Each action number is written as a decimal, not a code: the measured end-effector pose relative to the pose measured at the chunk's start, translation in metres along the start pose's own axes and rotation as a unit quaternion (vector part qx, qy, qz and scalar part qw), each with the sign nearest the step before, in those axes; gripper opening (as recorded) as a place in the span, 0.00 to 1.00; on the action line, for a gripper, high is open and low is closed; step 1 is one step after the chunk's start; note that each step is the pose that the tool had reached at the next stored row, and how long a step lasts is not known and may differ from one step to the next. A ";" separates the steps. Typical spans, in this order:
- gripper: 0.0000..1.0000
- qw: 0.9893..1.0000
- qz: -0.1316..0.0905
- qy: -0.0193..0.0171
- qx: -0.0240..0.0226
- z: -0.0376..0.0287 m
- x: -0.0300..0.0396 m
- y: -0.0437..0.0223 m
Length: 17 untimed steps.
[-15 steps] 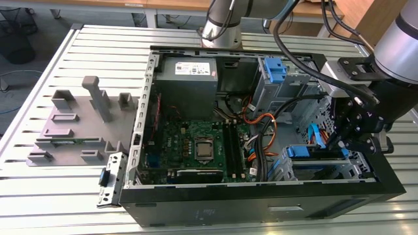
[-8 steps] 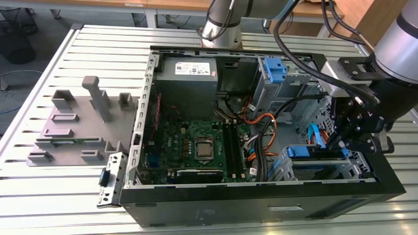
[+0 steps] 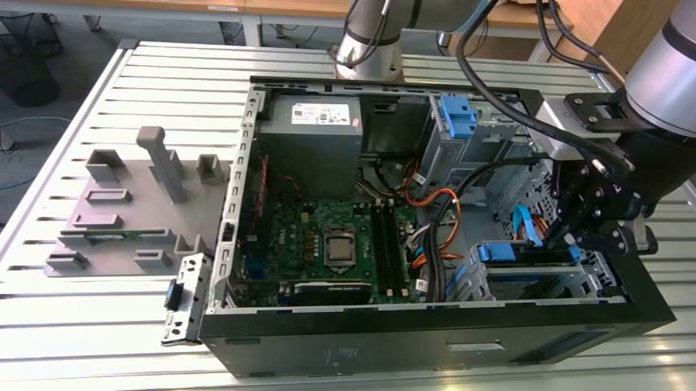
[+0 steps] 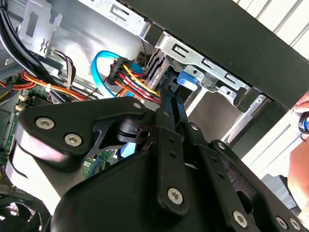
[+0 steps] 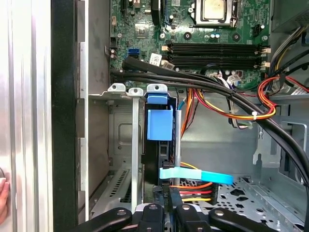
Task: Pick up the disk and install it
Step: 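Insert the second disk wire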
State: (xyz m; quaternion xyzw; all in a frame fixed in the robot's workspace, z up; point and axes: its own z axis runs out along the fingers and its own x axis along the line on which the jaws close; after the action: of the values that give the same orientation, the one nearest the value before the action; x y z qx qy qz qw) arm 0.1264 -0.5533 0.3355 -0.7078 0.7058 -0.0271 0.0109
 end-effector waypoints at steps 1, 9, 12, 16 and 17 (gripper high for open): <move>0.16 1.000 0.000 -0.001 0.000 0.0001 0.0000 0.0000; 0.16 1.000 0.000 -0.007 0.000 0.0002 0.0002 0.0000; 0.16 1.000 0.000 -0.007 0.000 0.0003 0.0010 0.0000; 0.16 1.000 0.000 -0.007 0.000 0.0005 0.0017 0.0000; 0.16 1.000 0.000 -0.007 0.000 0.0008 0.0018 0.0001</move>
State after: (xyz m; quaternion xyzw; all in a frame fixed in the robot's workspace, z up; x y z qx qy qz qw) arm 0.1264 -0.5551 0.3347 -0.7077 0.7060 -0.0223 0.0157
